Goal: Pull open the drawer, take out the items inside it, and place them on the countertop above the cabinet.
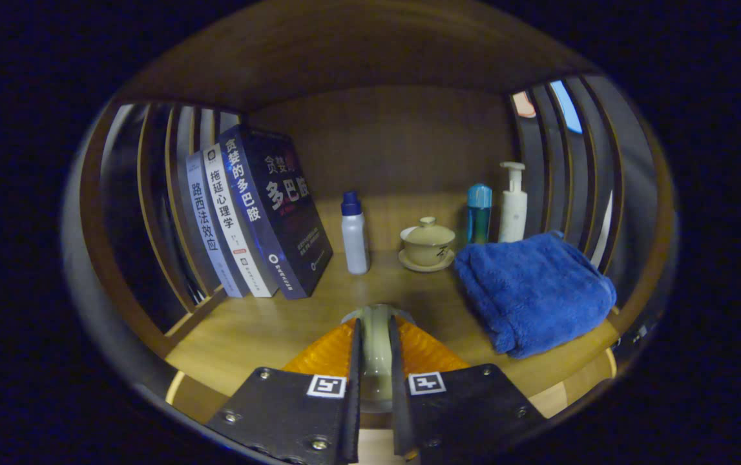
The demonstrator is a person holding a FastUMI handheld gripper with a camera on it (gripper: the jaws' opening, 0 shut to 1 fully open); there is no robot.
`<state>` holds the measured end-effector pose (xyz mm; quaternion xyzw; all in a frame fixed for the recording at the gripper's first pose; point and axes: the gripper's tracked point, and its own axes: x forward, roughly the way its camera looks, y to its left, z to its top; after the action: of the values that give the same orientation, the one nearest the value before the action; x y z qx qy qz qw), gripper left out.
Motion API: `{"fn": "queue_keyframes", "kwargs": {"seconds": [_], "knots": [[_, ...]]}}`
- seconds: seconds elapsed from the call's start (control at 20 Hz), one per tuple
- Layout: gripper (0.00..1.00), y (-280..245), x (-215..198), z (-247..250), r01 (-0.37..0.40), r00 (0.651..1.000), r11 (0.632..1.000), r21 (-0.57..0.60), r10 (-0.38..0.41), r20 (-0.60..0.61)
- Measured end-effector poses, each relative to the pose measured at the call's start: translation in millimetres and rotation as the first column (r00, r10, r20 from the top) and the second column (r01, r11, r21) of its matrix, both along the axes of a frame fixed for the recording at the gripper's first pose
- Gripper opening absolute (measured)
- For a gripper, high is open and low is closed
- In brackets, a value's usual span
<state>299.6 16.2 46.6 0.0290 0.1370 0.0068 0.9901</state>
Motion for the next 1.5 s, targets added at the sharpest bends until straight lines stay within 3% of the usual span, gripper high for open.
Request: {"fn": "queue_keyframes", "kwargs": {"seconds": [0.25,0.4,0.7,1.05,1.2,1.5], "knots": [[1.0,-6.0,-23.6,11.6,0.03,0.998,0.997,-0.07,-0.026,0.058],[1.0,-14.2,-52.8,26.6,0.051,0.995,0.996,-0.068,-0.044,0.094],[1.0,-12.1,-123.5,55.4,0.003,0.994,1.0,-0.007,-0.002,0.105],[1.0,-12.0,-209.5,72.3,-0.001,0.993,0.998,0.065,-0.007,0.114],[1.0,-29.1,-239.2,68.4,0.044,0.991,0.995,0.092,-0.055,0.121],[1.0,-47.7,-288.5,48.0,0.061,0.985,0.994,0.094,-0.075,0.154]]}}
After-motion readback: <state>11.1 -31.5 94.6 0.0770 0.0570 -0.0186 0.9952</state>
